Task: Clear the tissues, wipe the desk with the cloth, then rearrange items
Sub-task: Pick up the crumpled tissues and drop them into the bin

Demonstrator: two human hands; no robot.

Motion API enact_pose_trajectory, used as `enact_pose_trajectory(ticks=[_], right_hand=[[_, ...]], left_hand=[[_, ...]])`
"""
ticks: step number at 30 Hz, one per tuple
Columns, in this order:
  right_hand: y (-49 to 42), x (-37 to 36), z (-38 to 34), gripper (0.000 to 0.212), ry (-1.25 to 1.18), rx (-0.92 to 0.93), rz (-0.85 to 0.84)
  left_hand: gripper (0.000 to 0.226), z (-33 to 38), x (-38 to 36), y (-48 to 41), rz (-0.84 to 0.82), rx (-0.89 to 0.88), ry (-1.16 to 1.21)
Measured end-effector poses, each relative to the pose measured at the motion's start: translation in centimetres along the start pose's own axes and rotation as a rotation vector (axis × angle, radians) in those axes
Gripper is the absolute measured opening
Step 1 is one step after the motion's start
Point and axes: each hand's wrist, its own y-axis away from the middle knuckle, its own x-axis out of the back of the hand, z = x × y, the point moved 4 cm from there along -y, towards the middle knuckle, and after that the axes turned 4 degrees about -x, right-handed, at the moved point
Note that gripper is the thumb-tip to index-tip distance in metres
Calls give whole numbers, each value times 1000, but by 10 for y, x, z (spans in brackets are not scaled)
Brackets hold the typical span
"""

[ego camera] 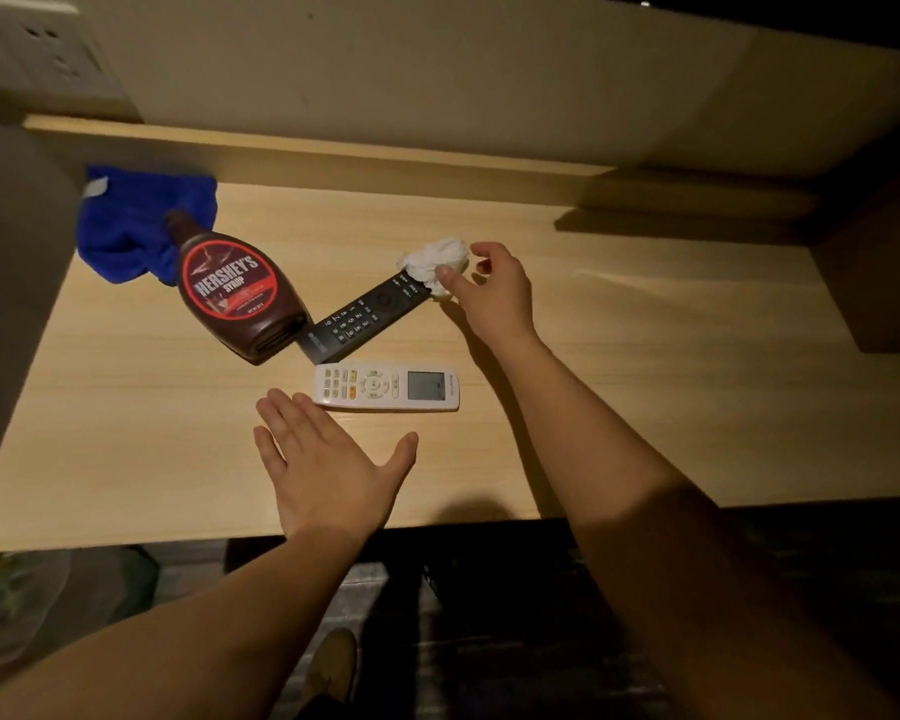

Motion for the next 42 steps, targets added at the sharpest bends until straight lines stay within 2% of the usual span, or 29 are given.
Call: enact_pose_trajectory(ticks=[3,5,9,16,22,26,30,34,42], right_hand=[[-30,-22,-1,64,96,-5,-87],[-42,-31,3,59,135,-15,-112],[-53,-34,9,18,124,-16,4],[-34,-10,21,17,18,-25,144],[41,26,31,18,-77,-18,155],[115,46,55,23,-219,-97,101],[197,55,93,15,-358,-178,62],[253,58,146,19,-186,-103,159],[256,44,275,18,93,-270,188]], left_hand=[[134,0,0,-1,5,-2,-5],[133,0,1,-1,-5,-1,-14],[133,0,1,-2,-15,9,-23],[134,1,2,-1,-18,9,-28],[136,1,2,0,-18,16,-17],[137,1,2,0,-6,25,-30],[137,1,2,1,4,25,-24],[137,1,1,3,23,26,-23],[137,2,0,4,70,36,-30]])
